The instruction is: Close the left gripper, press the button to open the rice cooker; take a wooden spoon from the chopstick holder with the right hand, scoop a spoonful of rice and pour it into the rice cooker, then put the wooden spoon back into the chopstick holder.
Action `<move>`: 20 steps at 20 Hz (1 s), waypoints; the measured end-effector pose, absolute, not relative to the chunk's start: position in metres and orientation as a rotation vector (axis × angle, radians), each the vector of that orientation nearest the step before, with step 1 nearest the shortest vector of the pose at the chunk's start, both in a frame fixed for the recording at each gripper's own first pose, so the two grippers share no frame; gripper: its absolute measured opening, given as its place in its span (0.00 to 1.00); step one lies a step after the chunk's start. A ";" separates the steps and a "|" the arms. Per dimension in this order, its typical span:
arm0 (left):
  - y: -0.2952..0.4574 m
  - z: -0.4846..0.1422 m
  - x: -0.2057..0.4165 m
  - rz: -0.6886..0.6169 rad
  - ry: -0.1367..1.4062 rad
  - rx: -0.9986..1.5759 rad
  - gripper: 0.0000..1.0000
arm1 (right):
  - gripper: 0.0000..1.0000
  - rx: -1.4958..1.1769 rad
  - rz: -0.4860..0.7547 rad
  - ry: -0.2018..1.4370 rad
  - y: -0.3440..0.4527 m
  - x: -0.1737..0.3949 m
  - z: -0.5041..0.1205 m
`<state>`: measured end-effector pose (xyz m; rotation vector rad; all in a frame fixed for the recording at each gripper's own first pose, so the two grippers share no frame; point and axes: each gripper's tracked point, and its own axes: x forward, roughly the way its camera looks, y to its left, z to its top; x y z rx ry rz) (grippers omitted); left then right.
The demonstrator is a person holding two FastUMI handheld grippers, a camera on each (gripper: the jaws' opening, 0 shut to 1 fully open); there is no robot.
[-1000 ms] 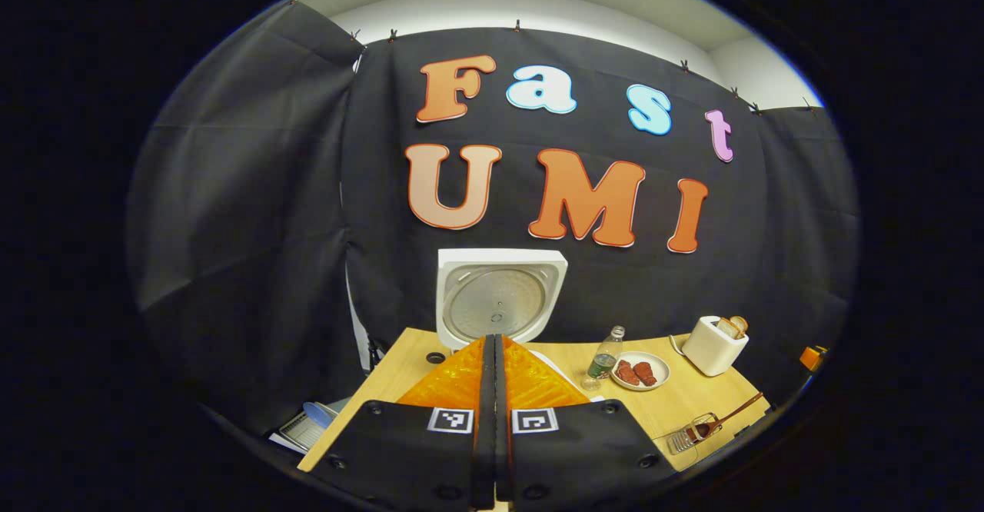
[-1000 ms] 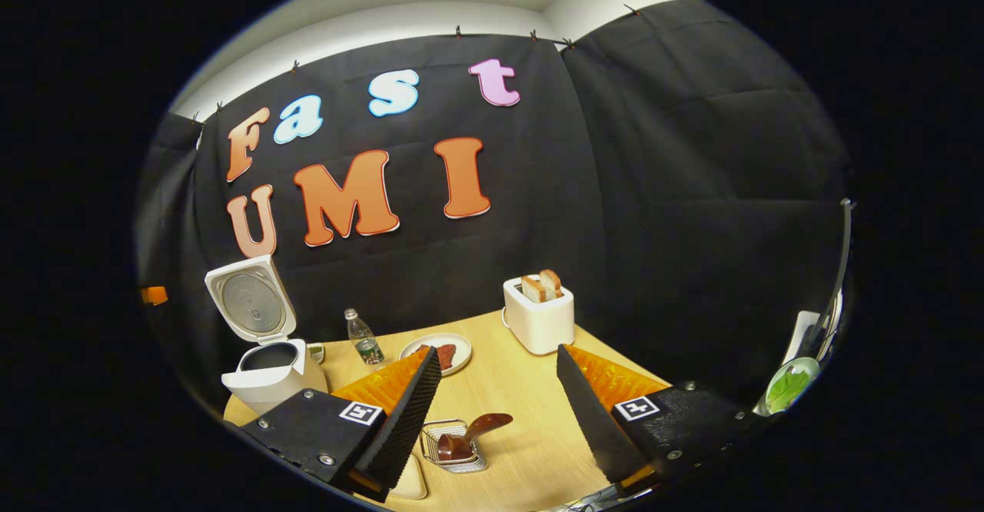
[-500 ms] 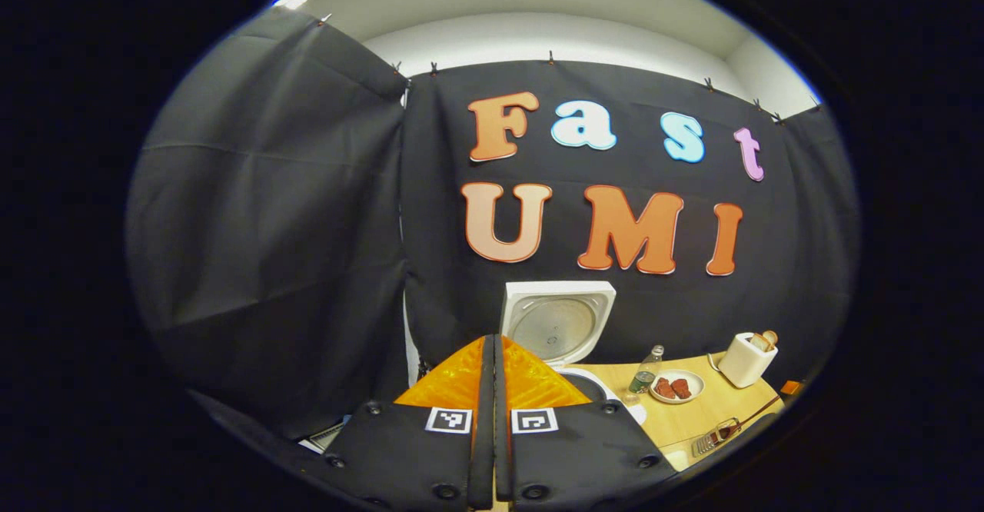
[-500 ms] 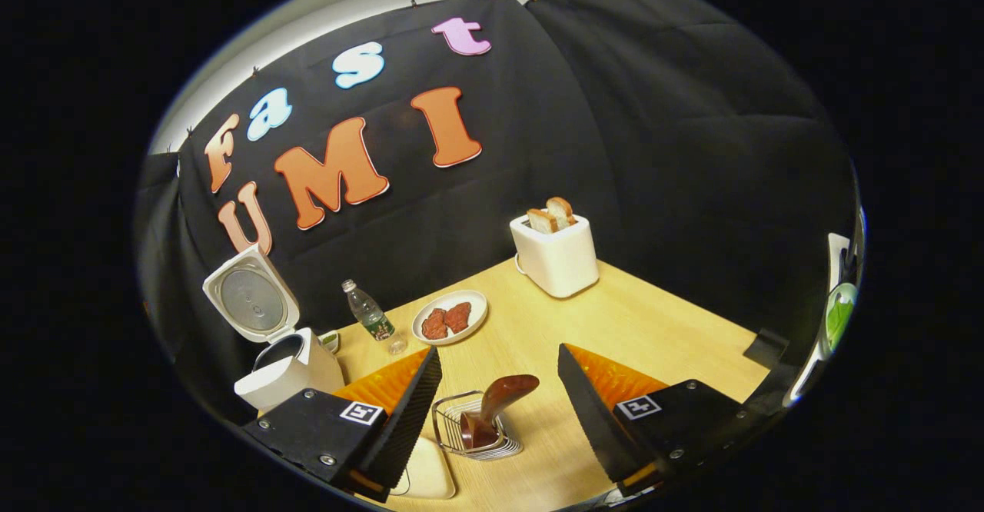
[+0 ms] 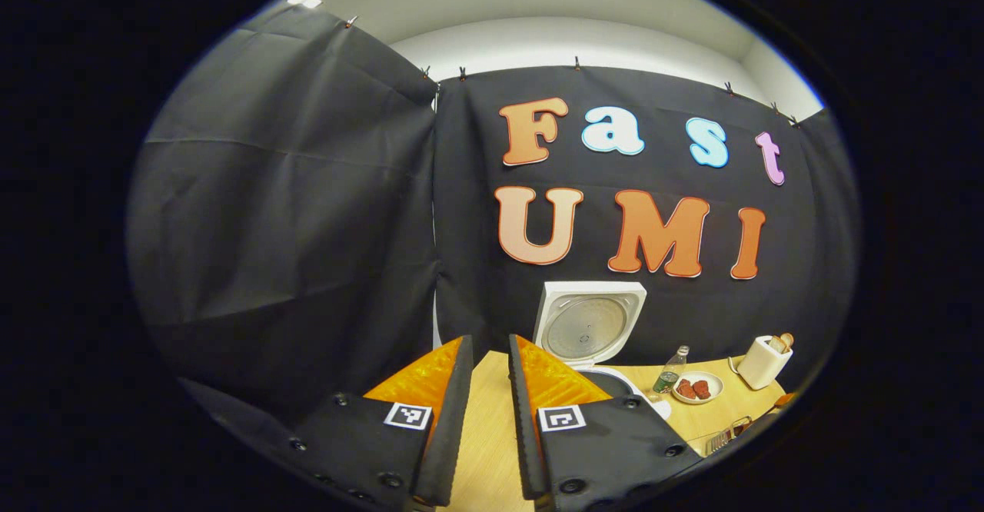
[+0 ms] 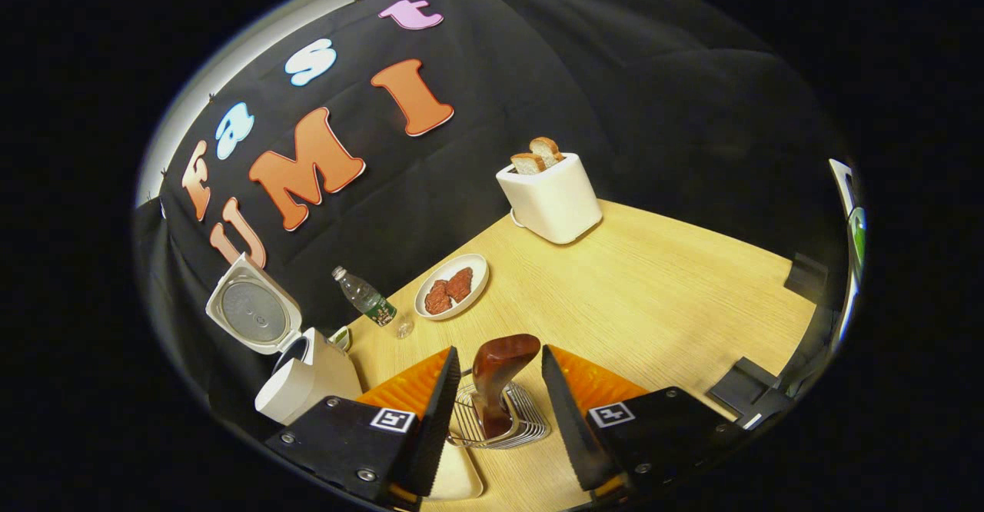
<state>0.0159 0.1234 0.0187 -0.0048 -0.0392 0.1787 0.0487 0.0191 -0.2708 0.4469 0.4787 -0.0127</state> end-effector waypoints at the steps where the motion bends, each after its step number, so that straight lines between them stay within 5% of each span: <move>1: 0.121 0.016 0.015 0.175 -0.030 -0.004 0.53 | 0.64 0.452 -0.015 0.482 0.019 0.050 -0.272; 3: 0.123 0.013 0.013 0.178 -0.025 0.005 0.87 | 0.53 0.478 0.000 0.493 0.022 0.052 -0.272; 5: 0.123 0.015 0.013 0.180 -0.032 0.015 0.85 | 0.42 0.499 0.014 0.505 0.027 0.052 -0.271; 7: 0.124 0.015 0.011 0.186 -0.036 0.028 0.99 | 0.29 0.541 0.030 0.503 0.031 0.053 -0.266; 12: 0.122 0.016 0.007 0.160 -0.035 0.017 1.00 | 0.13 0.504 0.007 0.494 0.036 0.056 -0.260; 20: 0.120 0.021 0.004 0.126 -0.058 0.012 1.00 | 0.13 0.261 0.049 0.347 0.071 0.040 -0.171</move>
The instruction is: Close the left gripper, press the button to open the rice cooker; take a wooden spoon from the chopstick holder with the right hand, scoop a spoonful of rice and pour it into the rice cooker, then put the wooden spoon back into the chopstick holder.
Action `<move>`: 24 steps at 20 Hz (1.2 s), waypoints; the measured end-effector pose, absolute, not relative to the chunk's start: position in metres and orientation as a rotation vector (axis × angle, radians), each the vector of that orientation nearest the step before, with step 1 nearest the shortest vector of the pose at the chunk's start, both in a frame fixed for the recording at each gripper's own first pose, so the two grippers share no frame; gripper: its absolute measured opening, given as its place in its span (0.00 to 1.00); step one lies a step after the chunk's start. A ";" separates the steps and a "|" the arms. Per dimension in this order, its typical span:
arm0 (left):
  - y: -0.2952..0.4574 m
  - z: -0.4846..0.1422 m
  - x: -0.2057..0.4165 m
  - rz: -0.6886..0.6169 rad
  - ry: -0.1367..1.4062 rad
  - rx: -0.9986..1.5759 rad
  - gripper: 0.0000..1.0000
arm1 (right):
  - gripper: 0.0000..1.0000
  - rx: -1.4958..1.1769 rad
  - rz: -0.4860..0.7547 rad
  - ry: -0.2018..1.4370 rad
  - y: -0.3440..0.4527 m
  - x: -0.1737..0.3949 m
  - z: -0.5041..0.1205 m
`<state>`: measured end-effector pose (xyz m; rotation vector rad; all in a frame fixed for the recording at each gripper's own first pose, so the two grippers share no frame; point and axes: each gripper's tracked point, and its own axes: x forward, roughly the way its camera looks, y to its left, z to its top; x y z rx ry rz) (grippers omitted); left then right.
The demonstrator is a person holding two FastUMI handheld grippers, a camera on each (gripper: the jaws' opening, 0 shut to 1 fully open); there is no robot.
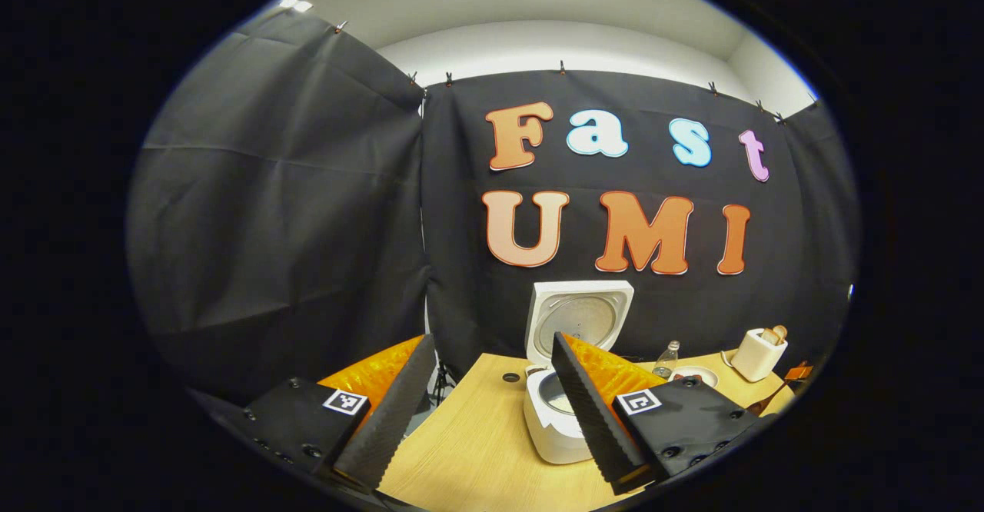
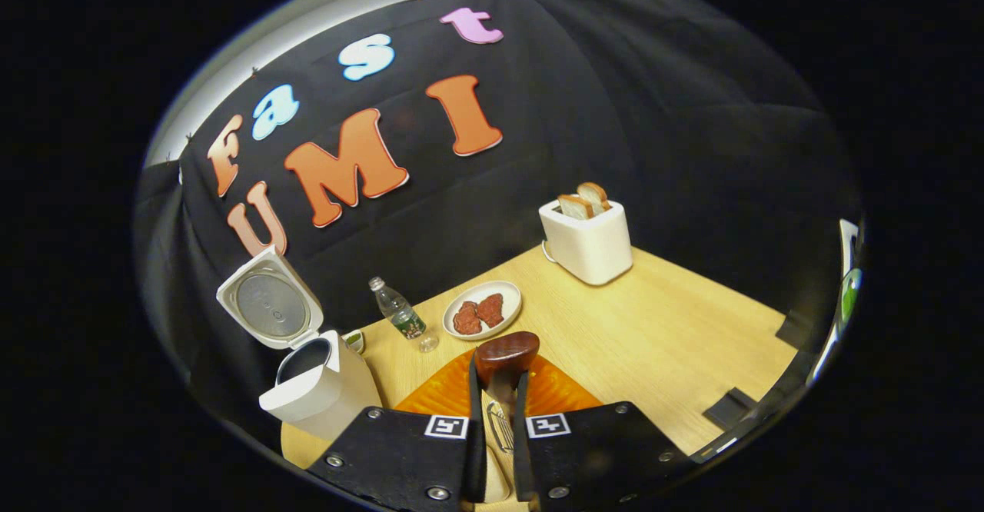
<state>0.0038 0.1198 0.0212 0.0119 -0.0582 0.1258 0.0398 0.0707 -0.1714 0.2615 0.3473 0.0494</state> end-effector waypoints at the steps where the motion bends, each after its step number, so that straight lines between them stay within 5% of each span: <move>1: 0.121 0.020 0.004 0.123 -0.057 0.005 1.00 | 0.13 0.245 0.066 0.326 0.077 0.036 -0.160; 8: 0.129 0.028 0.003 0.129 -0.077 0.014 1.00 | 0.13 0.300 0.189 0.300 0.135 0.009 -0.126; 24: 0.122 0.027 0.012 0.126 -0.076 0.050 1.00 | 0.13 0.047 0.179 0.429 0.204 -0.002 -0.257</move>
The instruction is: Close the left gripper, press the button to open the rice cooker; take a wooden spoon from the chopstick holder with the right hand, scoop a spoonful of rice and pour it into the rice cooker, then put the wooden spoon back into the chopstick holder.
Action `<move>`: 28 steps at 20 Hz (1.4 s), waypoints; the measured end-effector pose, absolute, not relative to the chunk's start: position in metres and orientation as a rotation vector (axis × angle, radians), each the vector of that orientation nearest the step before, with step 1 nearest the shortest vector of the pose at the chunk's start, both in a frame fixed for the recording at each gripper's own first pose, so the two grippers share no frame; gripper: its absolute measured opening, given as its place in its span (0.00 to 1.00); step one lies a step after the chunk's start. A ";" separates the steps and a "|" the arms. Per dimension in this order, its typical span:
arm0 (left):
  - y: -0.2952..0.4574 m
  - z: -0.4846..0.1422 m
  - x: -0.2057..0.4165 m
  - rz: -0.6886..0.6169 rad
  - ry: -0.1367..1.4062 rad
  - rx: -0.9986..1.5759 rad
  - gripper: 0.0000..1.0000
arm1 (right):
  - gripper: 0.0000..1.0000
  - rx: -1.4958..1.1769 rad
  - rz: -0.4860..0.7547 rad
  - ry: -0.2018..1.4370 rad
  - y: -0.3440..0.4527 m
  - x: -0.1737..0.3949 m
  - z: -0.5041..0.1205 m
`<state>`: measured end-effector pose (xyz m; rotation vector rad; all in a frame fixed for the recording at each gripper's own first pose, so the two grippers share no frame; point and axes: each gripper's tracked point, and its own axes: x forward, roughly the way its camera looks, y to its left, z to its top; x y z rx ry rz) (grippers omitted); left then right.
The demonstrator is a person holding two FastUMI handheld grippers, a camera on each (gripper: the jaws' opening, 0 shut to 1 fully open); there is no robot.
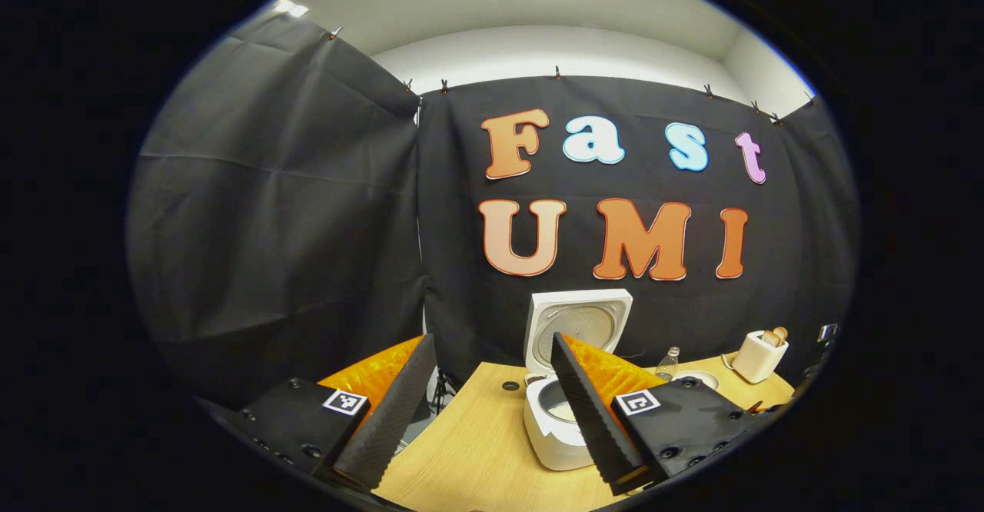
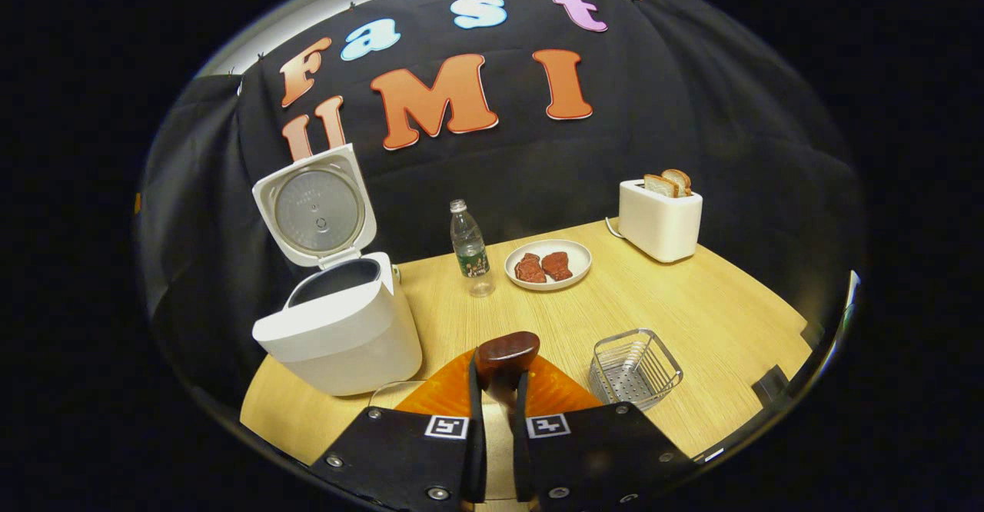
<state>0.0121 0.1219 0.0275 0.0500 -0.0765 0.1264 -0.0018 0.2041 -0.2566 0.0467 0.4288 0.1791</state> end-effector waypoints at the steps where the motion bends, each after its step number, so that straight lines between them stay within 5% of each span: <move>1: 0.124 0.025 0.013 0.132 -0.068 0.054 1.00 | 0.13 0.045 0.181 0.416 0.207 0.000 -0.256; 15: 0.139 0.004 0.024 0.148 -0.017 0.022 1.00 | 0.13 0.487 0.282 0.570 0.255 0.002 -0.281; 28: 0.134 0.010 0.022 0.148 -0.033 0.018 1.00 | 0.13 1.051 0.172 0.666 0.199 0.013 -0.279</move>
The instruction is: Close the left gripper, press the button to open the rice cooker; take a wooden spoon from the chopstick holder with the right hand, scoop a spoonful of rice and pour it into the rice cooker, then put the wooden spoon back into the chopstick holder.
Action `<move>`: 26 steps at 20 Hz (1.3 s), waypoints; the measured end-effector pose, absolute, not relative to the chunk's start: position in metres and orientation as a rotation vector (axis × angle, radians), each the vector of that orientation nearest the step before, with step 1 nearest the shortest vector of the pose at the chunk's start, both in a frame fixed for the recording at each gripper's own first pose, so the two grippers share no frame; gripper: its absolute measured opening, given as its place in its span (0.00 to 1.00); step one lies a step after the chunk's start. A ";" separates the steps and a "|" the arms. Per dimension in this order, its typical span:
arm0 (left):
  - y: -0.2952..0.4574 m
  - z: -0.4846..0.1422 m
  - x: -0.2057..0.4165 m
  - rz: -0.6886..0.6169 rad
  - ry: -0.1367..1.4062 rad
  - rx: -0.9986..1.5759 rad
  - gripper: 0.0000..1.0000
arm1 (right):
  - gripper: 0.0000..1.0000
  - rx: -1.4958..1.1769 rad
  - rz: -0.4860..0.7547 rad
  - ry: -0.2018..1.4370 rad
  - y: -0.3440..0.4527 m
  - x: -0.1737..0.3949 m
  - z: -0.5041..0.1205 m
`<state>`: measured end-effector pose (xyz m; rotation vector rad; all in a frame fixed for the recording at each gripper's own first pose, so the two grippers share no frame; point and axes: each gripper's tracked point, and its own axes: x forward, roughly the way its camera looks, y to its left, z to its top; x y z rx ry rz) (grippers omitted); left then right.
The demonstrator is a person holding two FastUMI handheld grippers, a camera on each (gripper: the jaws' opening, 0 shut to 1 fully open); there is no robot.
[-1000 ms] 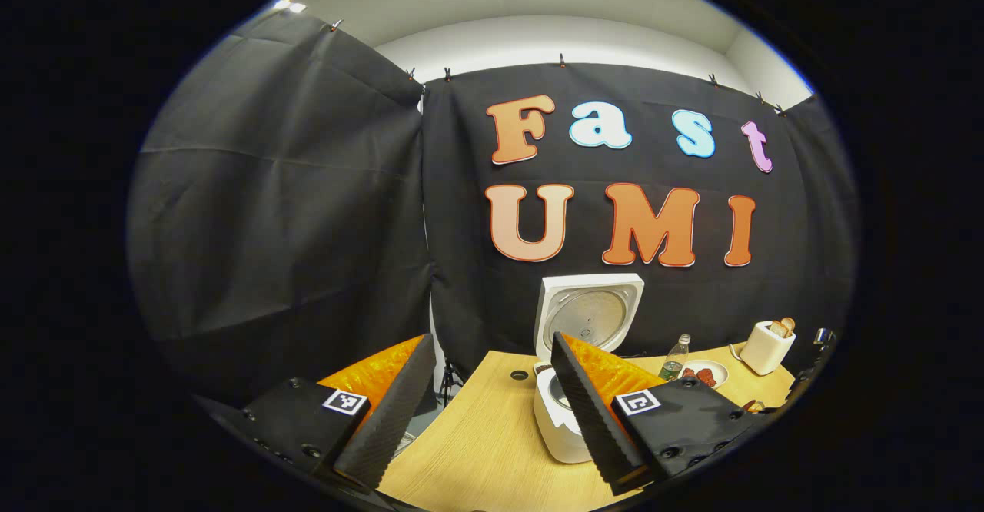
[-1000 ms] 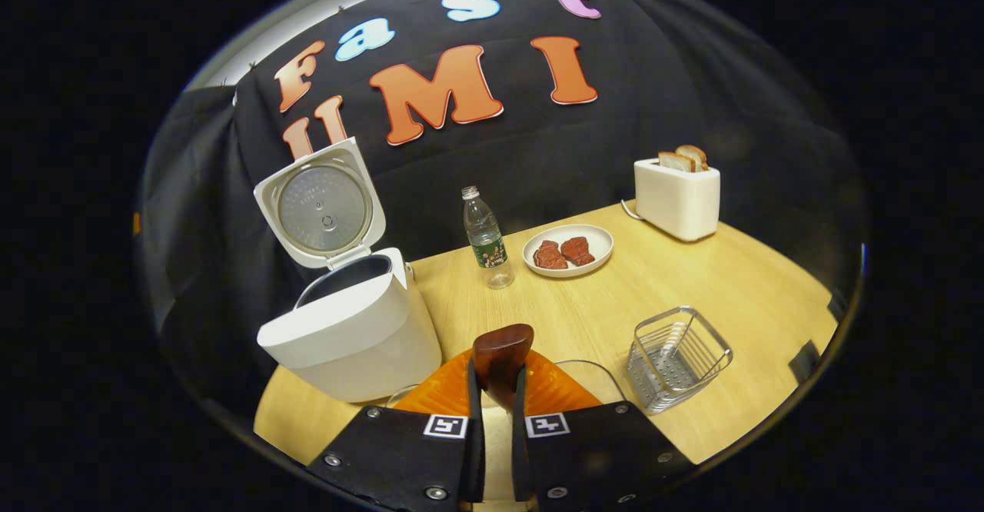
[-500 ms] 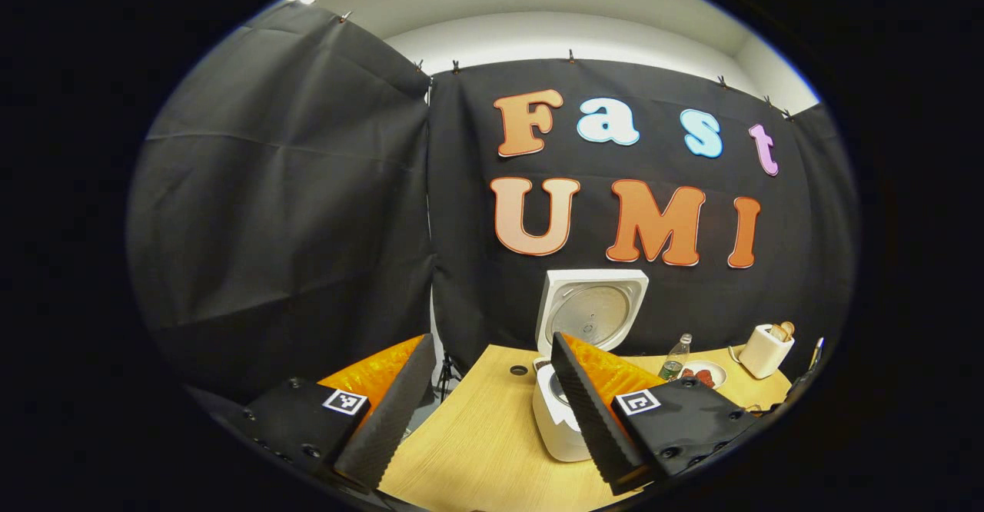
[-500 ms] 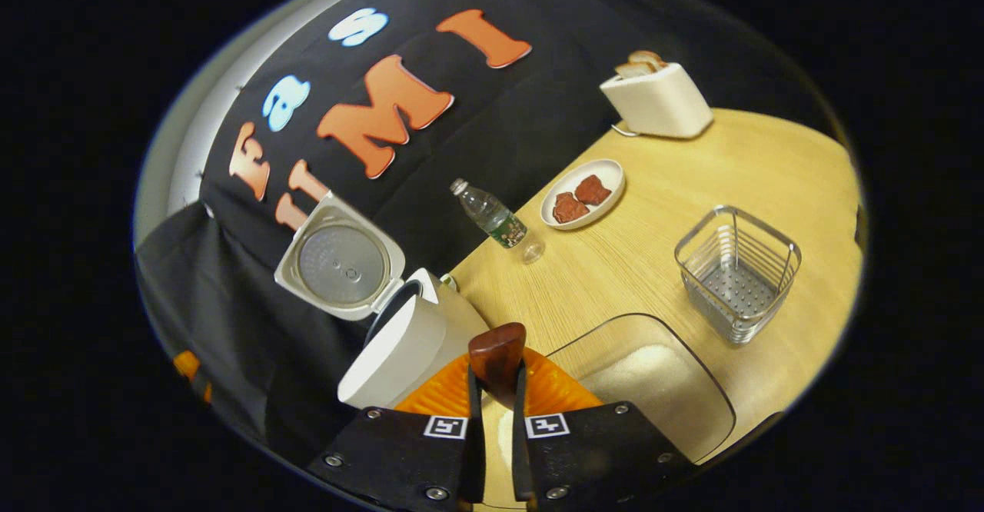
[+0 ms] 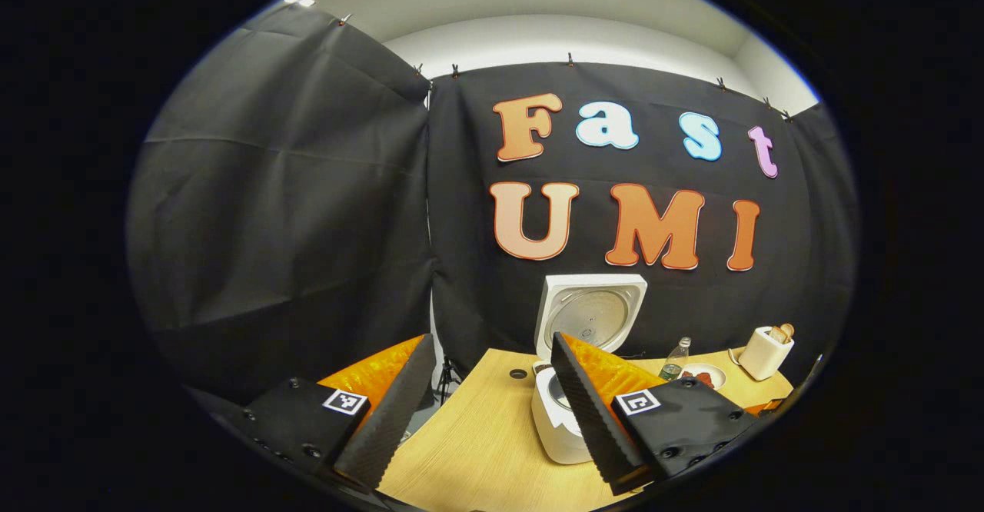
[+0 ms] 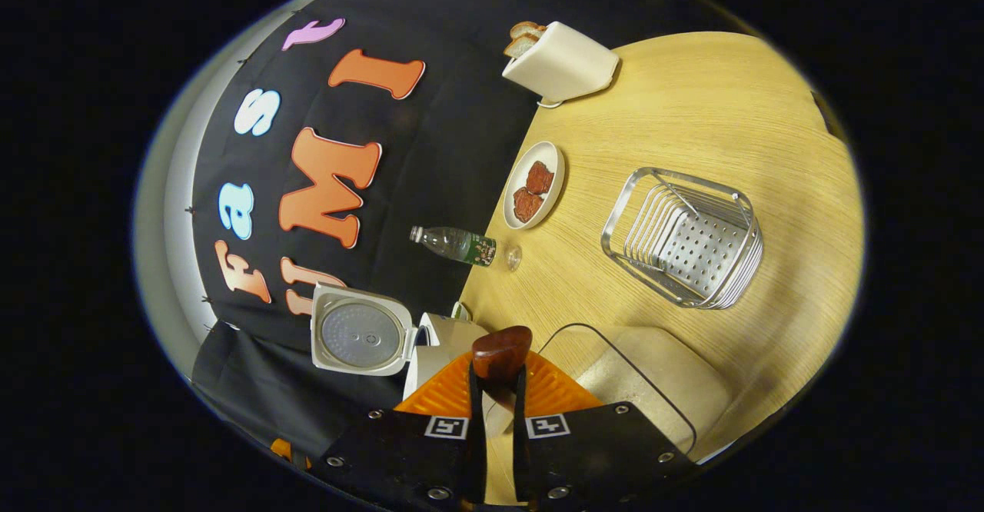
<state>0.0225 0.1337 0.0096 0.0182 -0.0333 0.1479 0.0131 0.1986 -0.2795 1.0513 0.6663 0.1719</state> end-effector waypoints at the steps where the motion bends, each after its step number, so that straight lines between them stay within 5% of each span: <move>1: 0.132 0.011 0.024 0.144 -0.037 0.016 1.00 | 0.13 1.061 0.172 0.661 0.197 0.014 -0.273; 26: 0.119 0.008 0.035 0.087 -0.020 0.024 1.00 | 0.13 1.305 0.381 0.630 0.285 0.081 -0.113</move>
